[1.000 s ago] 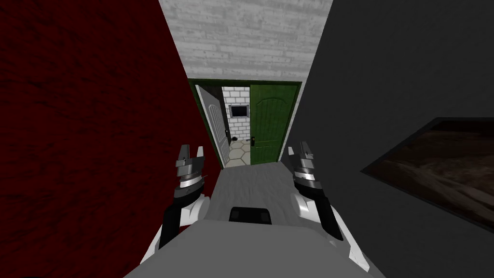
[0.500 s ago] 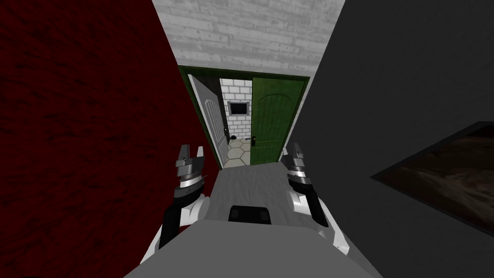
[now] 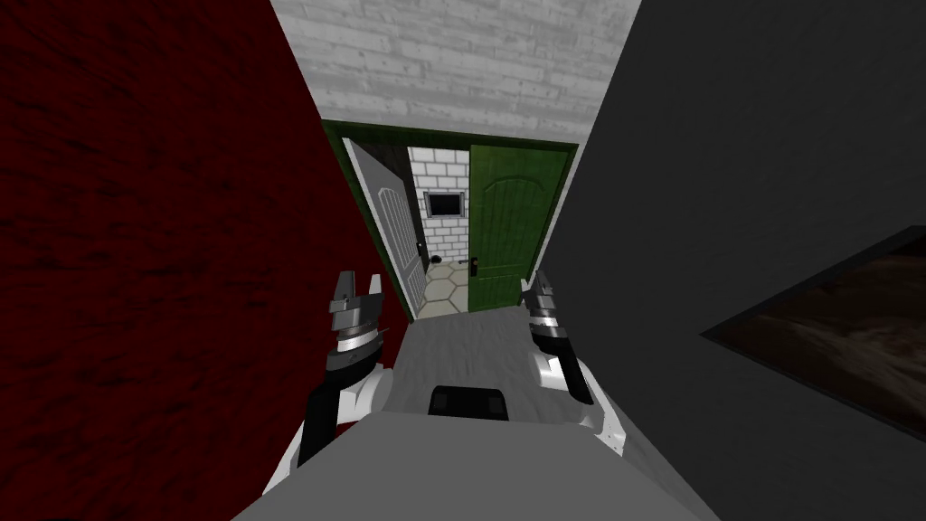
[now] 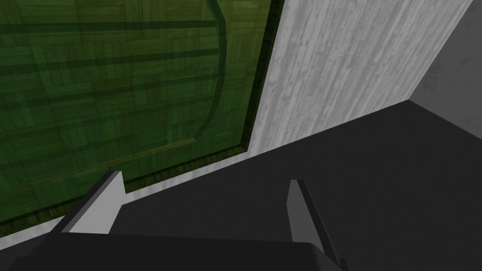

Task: Push the door open

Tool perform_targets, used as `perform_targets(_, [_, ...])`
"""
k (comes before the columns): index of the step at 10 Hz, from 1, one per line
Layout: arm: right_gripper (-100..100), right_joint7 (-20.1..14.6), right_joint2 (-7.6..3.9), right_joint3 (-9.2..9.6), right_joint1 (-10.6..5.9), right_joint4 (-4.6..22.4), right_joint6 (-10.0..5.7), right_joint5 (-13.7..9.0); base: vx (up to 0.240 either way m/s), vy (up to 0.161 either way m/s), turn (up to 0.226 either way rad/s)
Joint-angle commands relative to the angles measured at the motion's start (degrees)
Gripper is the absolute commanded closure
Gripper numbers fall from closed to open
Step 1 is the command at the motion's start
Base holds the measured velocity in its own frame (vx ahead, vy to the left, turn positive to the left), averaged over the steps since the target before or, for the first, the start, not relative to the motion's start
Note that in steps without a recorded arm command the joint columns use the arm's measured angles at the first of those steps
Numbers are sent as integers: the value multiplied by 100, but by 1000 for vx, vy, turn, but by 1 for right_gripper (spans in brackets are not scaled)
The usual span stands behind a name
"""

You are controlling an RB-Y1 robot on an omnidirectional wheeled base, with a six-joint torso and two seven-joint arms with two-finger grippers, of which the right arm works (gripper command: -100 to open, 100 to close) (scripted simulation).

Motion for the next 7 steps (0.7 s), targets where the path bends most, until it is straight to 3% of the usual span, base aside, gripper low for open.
perform_targets(1, [-100,-17,-6,62,-116,256,-49,17,56,19,-30])
perform_targets(7, [-100,-168,-122,258,-653,1194,-107,40,80,17,-45])
